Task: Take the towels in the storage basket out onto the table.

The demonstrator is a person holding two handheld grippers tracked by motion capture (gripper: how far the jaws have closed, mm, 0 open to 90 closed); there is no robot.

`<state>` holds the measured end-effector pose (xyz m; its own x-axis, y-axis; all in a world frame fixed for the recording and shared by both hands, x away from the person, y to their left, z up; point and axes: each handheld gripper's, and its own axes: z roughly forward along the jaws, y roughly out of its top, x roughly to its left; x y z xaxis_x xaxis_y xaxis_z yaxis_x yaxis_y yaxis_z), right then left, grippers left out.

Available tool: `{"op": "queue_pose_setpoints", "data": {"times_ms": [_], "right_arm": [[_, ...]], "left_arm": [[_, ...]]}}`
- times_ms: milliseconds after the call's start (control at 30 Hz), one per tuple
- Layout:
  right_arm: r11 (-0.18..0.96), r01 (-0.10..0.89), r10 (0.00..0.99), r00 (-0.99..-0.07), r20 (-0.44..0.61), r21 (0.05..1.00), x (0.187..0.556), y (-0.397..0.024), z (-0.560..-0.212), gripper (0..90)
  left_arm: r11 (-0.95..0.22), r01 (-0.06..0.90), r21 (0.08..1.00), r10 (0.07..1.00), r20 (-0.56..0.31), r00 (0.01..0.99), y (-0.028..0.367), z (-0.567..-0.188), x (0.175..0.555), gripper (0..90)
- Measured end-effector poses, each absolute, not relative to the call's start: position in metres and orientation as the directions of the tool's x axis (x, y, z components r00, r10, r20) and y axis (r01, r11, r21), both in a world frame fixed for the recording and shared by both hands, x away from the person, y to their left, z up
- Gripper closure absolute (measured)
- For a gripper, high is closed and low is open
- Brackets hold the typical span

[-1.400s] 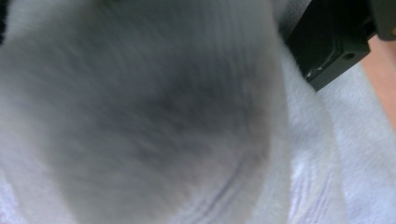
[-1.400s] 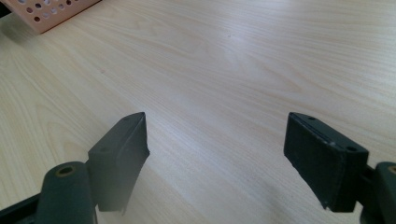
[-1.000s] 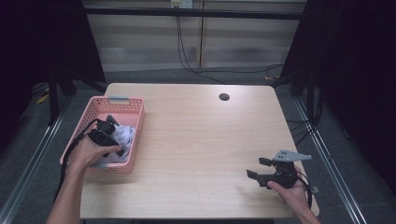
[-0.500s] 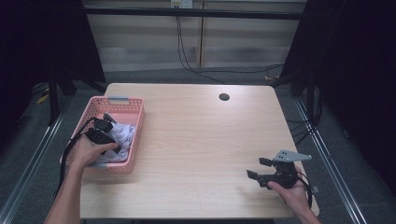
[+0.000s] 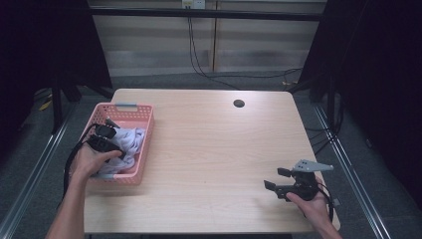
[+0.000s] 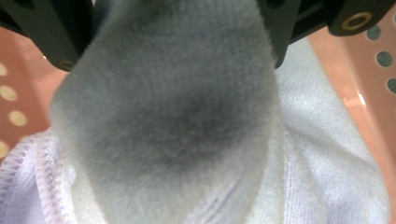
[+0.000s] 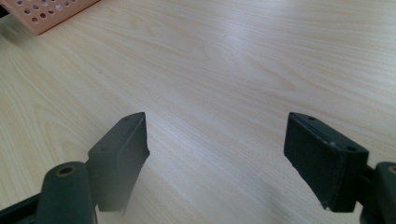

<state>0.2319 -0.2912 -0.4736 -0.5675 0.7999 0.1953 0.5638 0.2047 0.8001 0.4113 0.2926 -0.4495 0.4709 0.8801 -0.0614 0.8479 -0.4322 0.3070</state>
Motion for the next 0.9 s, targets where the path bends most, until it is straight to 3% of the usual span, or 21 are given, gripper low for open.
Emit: {"op": "queue_pose_setpoints", "data": {"times_ms": [367, 900], "right_arm": [[0.198, 0.565, 0.797, -0.569, 0.204, 0.801, 0.231, -0.291, -0.473, 21.2], [0.191, 0.564, 0.793, -0.571, 0.212, 0.803, 0.231, -0.291, -0.472, 21.2]], "left_arm": [[-0.307, 0.849, 0.43, 0.878, -0.217, 0.427, 0.328, -0.43, 0.4, 53.0], [-0.221, 0.792, 0.569, 0.836, -0.309, 0.454, 0.348, -0.397, 0.39, 53.0]]}}
